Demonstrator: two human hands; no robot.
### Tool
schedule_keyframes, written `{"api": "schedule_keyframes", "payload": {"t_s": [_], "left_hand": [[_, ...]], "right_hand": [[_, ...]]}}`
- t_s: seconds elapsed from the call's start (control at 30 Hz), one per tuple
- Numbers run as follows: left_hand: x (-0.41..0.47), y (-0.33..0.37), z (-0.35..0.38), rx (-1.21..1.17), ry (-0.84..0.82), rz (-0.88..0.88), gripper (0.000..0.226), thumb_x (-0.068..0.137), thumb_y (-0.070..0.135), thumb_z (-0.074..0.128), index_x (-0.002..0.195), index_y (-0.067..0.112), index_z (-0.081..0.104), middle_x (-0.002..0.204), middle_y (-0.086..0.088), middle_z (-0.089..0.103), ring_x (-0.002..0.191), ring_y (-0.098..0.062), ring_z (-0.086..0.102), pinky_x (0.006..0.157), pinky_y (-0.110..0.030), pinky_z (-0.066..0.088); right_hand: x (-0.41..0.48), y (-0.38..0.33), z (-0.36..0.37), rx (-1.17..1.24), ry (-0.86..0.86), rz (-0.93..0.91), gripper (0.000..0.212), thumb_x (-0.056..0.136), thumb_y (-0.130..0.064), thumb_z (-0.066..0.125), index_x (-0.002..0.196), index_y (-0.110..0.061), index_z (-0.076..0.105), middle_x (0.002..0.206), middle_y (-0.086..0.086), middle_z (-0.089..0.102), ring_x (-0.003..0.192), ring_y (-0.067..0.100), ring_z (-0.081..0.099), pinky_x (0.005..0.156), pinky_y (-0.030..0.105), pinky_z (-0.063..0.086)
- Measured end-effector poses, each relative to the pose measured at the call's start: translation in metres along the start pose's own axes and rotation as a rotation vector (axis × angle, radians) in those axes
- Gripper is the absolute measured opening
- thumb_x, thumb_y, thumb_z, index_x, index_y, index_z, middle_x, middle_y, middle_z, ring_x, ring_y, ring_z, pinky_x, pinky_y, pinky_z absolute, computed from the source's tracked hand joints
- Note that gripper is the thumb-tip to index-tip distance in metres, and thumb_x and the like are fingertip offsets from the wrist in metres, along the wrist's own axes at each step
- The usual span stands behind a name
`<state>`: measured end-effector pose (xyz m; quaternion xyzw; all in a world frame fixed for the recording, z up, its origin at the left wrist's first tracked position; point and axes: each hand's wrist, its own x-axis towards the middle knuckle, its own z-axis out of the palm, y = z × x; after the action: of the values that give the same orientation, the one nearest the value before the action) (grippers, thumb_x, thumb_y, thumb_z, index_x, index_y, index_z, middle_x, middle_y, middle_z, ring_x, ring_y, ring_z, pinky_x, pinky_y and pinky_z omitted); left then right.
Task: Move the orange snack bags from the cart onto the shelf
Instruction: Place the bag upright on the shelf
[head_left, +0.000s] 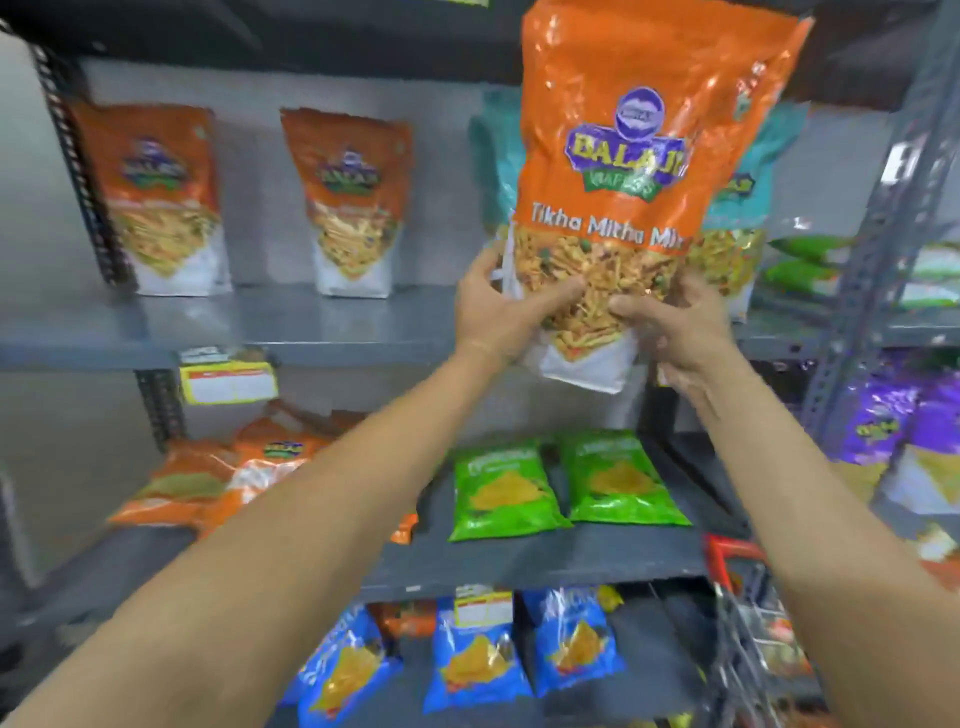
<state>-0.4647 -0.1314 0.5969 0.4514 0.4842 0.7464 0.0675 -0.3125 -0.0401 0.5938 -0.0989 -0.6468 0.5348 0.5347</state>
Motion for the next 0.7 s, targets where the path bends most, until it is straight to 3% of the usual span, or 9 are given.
{"api": "schedule_keyframes", "payload": {"t_s": [0.13,0.27,0.4,0.57,0.7], "left_hand": [[0.049,0.009,-0.063,0.075,0.087,0.074,0.052,0.044,0.039,0.086,0.089,0.023,0.064,0.088,0.004,0.071,0.090,-0.019,0.068,0.078,-0.033,0.057],[0.093,0.004,-0.116,0.122,0.094,0.100,0.053,0.052,0.026,0.090,0.096,0.014,0.064,0.087,0.007,0.069,0.078,-0.002,0.066,0.076,-0.024,0.056],[0.124,-0.018,-0.149,0.211,0.083,0.034,0.058,0.052,0.028,0.091,0.100,0.020,0.060,0.098,0.004,0.068,0.091,-0.012,0.066,0.087,-0.037,0.056],[0.144,-0.058,-0.175,0.322,-0.030,-0.040,0.077,0.044,0.048,0.088,0.111,0.022,0.060,0.107,0.005,0.070,0.098,-0.014,0.066,0.091,-0.043,0.055],[0.149,-0.073,-0.172,0.288,-0.006,-0.033,0.080,0.045,0.055,0.085,0.114,0.023,0.060,0.113,0.004,0.068,0.104,-0.016,0.064,0.094,-0.043,0.053]], "right_hand": [[0.047,0.003,0.071,-0.009,-0.038,-0.033,0.039,0.055,0.002,0.082,0.085,-0.019,0.067,0.074,-0.009,0.076,0.073,0.011,0.069,0.066,0.028,0.058],[0.089,0.016,0.124,-0.026,-0.076,-0.014,0.052,0.041,-0.009,0.093,0.086,-0.017,0.069,0.095,0.006,0.075,0.094,0.028,0.070,0.086,0.047,0.058],[0.110,0.044,0.157,-0.100,-0.097,0.059,0.053,0.055,-0.001,0.087,0.099,-0.018,0.065,0.103,0.007,0.072,0.097,0.026,0.069,0.078,0.039,0.059],[0.128,0.085,0.169,-0.238,-0.074,0.074,0.053,0.051,-0.012,0.092,0.097,-0.019,0.066,0.106,0.009,0.073,0.100,0.025,0.069,0.091,0.048,0.056],[0.136,0.104,0.170,-0.172,-0.042,0.072,0.042,0.067,0.001,0.083,0.100,-0.016,0.064,0.101,0.004,0.071,0.094,0.020,0.068,0.089,0.040,0.056]]}}
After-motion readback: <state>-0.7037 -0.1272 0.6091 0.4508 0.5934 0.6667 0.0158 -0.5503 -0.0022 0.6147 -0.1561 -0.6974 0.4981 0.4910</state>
